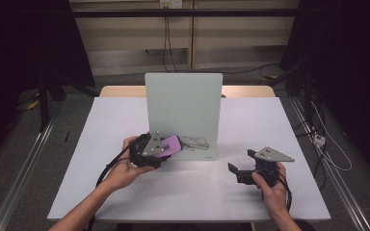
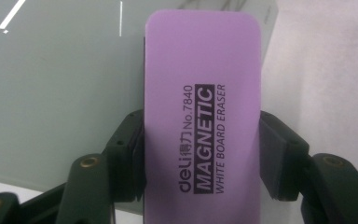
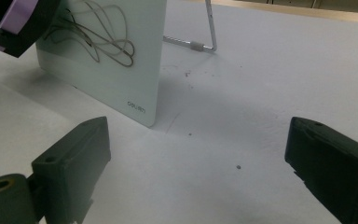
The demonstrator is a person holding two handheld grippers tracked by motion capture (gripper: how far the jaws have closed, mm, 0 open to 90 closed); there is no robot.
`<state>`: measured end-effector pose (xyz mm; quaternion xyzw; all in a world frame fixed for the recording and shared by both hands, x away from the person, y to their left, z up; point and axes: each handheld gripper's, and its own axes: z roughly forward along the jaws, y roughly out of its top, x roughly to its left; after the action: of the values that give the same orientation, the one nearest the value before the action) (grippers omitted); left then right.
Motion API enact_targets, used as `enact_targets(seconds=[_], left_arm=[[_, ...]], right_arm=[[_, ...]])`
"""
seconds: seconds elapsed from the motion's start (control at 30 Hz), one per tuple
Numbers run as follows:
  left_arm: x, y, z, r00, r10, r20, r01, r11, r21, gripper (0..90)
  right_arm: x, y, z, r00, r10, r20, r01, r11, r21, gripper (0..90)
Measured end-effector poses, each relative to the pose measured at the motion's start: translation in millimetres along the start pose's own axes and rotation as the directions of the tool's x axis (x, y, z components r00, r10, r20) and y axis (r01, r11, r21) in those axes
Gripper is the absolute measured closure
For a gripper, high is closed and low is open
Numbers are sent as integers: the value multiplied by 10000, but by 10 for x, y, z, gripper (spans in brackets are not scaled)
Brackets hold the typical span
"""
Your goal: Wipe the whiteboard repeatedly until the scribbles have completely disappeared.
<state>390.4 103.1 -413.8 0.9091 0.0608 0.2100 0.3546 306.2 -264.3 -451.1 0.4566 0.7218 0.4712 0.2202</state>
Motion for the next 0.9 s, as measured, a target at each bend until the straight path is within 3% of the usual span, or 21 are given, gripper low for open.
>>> enact_targets(seconds=[0.23,0.43,0.6,0.9], left_arm=[[-94,-3,100,9994,79,330,-88,9996,266,411],[-143,29,145,9994,154,304,-164,9993,333,412],[-107,60,130,9995,101,292,-106,9998,171,412],[78,227,-2,9998,-88,-189,79,9988,-475,412]], right_arm=[[-1,0,2,10000,-34,0,34,10000,11,64],[-1,1,1,10000,-2,11,2,10000,1,64],[1,2,4,10000,-52,-14,52,10000,13,64],[-2,2,2,10000,-13,-6,13,10000,-6,64]])
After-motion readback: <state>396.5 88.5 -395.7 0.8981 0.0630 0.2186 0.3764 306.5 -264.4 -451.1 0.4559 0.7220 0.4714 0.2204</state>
